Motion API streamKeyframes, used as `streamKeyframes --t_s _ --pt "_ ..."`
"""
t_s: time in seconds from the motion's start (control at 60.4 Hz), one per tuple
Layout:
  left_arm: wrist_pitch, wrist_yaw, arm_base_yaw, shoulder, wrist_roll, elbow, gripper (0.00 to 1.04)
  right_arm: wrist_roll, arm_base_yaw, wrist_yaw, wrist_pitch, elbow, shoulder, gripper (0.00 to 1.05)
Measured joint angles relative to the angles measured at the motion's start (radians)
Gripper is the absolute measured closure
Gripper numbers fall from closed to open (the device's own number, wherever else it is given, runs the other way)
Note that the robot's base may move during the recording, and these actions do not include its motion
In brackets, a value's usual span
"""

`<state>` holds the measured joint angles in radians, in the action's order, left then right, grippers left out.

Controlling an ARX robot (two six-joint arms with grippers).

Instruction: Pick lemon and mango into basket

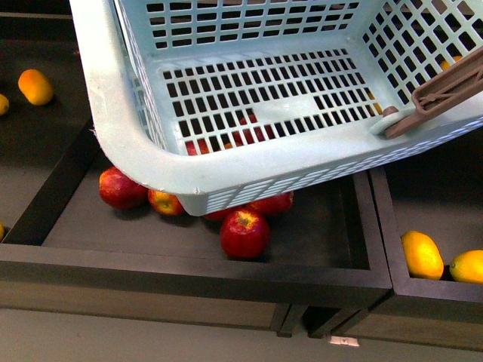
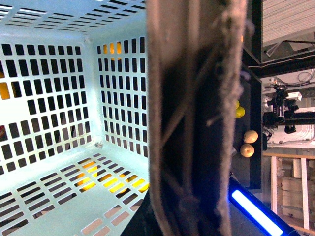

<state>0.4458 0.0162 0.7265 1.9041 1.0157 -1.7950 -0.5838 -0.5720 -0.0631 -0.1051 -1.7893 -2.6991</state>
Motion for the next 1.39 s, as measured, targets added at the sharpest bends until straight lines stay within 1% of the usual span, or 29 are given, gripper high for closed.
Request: streamKeyframes --t_s 0.331,0.58,0.994,1.392 --pt "0.0 -0.001 0.0 0.0 0.0 0.0 1.0 -0.051 -0.029 0.016 0.026 -0.042 -0.022 0.09" --pt "0.0 0.0 0.0 0.0 0.0 0.0 1.0 -0.077 -0.024 0.027 0.059 -0.078 -0.039 0.09" --pt "0.0 0.0 0.0 0.0 0.0 0.0 1.0 -0.136 -0.028 0.015 0.114 -0.163 -0.077 0.09" --pt "0.0 -0.001 0.0 0.0 0.0 0.0 1.0 -0.163 -0.018 -0.008 0.216 -0.32 -0.163 0.09"
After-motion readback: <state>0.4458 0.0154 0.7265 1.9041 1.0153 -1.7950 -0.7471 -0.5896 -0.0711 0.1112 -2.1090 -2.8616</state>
